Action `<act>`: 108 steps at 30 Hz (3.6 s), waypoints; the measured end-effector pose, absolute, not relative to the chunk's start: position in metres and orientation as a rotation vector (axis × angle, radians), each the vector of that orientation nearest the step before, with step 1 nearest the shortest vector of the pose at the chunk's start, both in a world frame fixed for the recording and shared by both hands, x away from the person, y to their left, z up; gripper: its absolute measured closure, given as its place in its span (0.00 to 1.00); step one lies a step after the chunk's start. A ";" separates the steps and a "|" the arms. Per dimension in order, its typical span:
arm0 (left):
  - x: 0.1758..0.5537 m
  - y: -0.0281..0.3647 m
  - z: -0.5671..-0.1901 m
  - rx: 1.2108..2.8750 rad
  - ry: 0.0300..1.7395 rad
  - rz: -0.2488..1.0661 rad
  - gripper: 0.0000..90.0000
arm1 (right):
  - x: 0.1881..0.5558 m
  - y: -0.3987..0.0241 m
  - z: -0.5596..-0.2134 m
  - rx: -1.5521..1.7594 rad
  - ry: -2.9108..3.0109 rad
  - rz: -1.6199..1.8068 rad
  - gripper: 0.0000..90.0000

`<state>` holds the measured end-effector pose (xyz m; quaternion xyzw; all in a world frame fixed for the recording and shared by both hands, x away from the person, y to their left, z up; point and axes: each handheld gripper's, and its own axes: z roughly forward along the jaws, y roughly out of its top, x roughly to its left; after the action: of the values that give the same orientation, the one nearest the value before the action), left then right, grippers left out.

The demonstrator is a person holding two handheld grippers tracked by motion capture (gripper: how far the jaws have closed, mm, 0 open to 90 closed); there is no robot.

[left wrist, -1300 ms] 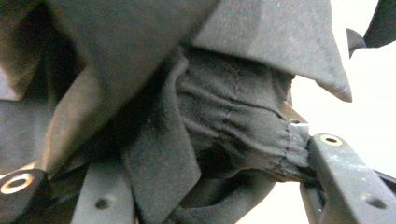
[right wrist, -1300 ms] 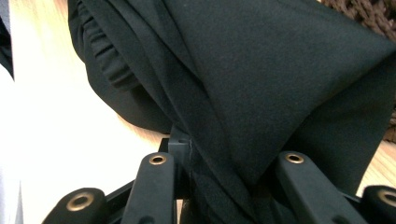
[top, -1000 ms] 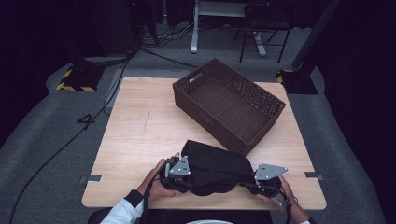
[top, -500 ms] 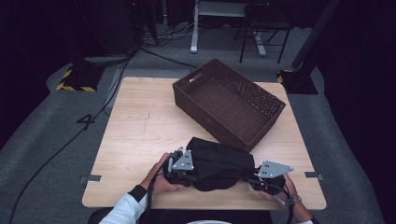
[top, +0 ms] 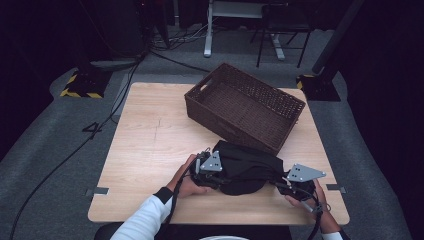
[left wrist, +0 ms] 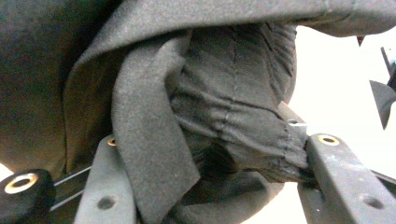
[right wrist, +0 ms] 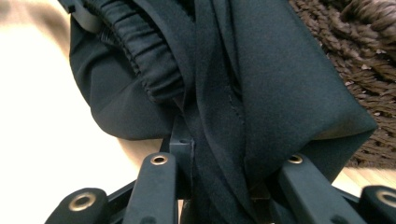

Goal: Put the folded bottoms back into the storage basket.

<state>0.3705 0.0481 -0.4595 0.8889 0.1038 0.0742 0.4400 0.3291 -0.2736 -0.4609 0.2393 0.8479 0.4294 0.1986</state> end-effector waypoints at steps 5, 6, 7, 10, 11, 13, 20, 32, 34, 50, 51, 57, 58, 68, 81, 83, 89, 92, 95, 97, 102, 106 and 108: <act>0.375 0.040 -0.454 2.191 0.243 0.186 0.56 | 0.333 -0.282 -0.457 0.702 2.343 1.204 0.78; 0.375 0.040 -0.452 2.190 0.238 0.190 0.56 | 0.333 -0.283 -0.456 0.707 2.340 1.207 0.78; 0.375 0.041 -0.449 2.184 0.232 0.192 0.56 | 0.332 -0.283 -0.454 0.704 2.333 1.208 0.78; 0.372 0.043 -0.442 2.176 0.217 0.200 0.56 | 0.329 -0.282 -0.448 0.692 2.323 1.225 0.78; 0.370 0.046 -0.438 2.167 0.214 0.203 0.56 | 0.325 -0.281 -0.441 0.690 2.315 1.277 0.78; 0.365 0.051 -0.428 2.158 0.195 0.222 0.56 | 0.323 -0.279 -0.437 0.680 2.310 1.287 0.78; 0.352 0.066 -0.392 2.122 0.151 0.316 0.56 | 0.316 -0.267 -0.405 0.591 2.265 1.328 0.78; 0.377 0.073 -0.347 2.073 0.161 0.440 0.56 | 0.344 -0.254 -0.352 0.519 2.207 1.276 0.78; 0.384 0.072 -0.342 2.070 0.169 0.455 0.56 | 0.351 -0.253 -0.346 0.517 2.197 1.260 0.78; 0.472 0.058 -0.330 2.068 0.262 0.468 0.56 | 0.424 -0.242 -0.330 0.577 2.183 1.147 0.78; 0.478 0.057 -0.331 2.072 0.265 0.474 0.56 | 0.427 -0.242 -0.331 0.584 2.183 1.142 0.78; 0.507 0.049 -0.338 2.077 0.288 0.448 0.56 | 0.452 -0.245 -0.338 0.642 2.200 1.129 0.78; 0.507 0.049 -0.338 2.077 0.288 0.448 0.56 | 0.452 -0.245 -0.338 0.642 2.200 1.129 0.78; 0.543 0.026 -0.328 2.090 0.309 0.479 0.56 | 0.479 -0.253 -0.342 0.715 2.175 1.102 0.78; 0.558 0.021 -0.353 2.166 0.360 0.446 0.55 | 0.495 -0.253 -0.360 0.756 2.232 1.024 0.78; 0.559 0.021 -0.358 2.177 0.372 0.441 0.55 | 0.496 -0.251 -0.363 0.760 2.250 1.005 0.78; 0.563 0.022 -0.372 2.208 0.398 0.421 0.54 | 0.501 -0.248 -0.376 0.790 2.309 0.978 0.77; 0.565 0.023 -0.383 2.248 0.421 0.416 0.53 | 0.501 -0.247 -0.381 0.794 2.337 0.950 0.77; 0.566 0.026 -0.386 2.259 0.438 0.395 0.52 | 0.502 -0.246 -0.385 0.809 2.360 0.940 0.76; 0.566 0.027 -0.387 2.263 0.440 0.393 0.51 | 0.503 -0.247 -0.386 0.813 2.362 0.935 0.76; 0.570 0.035 -0.393 2.282 0.474 0.374 0.49 | 0.505 -0.249 -0.389 0.840 2.373 0.919 0.76; 0.574 0.040 -0.394 2.303 0.502 0.344 0.40 | 0.505 -0.248 -0.392 0.846 2.394 0.893 0.75; 0.576 0.044 -0.395 2.302 0.542 0.334 0.33 | 0.506 -0.249 -0.393 0.855 2.400 0.885 0.74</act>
<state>0.5756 0.0442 -0.3946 0.8962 0.2112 0.1302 0.3677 0.5056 -0.2495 -0.3934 0.3093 0.8679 0.3202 0.2203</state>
